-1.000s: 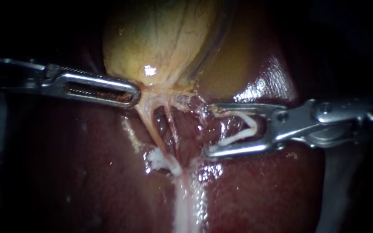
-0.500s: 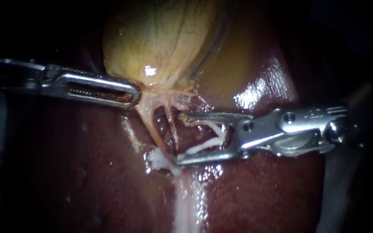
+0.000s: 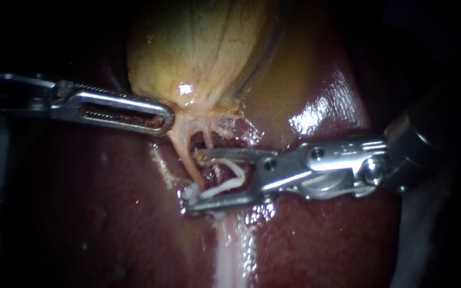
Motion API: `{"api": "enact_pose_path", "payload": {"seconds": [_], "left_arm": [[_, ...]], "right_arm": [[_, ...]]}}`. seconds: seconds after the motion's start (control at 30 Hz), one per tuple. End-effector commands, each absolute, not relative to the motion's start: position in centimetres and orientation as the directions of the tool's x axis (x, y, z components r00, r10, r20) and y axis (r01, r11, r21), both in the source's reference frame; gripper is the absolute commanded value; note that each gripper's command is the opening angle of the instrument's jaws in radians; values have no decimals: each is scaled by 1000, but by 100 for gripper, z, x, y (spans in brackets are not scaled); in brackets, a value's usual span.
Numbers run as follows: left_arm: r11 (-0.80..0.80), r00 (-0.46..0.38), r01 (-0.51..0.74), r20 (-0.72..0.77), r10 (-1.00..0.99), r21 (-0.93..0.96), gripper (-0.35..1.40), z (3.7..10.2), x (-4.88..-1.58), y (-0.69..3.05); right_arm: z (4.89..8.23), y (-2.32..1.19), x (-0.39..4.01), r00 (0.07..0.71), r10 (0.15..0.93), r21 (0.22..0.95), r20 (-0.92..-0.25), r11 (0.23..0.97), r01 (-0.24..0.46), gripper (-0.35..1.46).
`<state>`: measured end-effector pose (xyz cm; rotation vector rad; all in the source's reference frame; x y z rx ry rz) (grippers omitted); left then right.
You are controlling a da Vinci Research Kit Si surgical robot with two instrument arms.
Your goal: Clipping third clip left tube
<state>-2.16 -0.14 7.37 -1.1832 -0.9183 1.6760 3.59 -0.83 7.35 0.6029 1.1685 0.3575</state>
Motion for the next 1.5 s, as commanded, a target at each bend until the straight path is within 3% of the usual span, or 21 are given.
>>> {"api": "enact_pose_path", "payload": {"seconds": [0.03, 0.43, 0.73, 1.27, 1.5], "left_arm": [[-355, -175, -232, -320, 931, -906, -35, 737, -216, -14], [-358, -173, -235, -324, 930, -904, -35, 731, -221, -16], [-358, -173, -236, -324, 930, -903, -35, 730, -223, -17], [-358, -172, -237, -324, 931, -903, -35, 729, -224, -17], [-363, -172, -237, -329, 929, -901, -35, 728, -225, -18]], "right_arm": [[737, -82, 361, 365, 558, 611, -745, 790, 42, 49], [752, -74, 381, 358, 642, 687, -678, 727, -4, 49], [752, -69, 395, 310, 715, 761, -626, 647, 45, 46], [743, -33, 389, 224, 755, 778, -617, 628, 25, 44], [742, -29, 389, 216, 765, 786, -607, 618, 19, 40]]}}
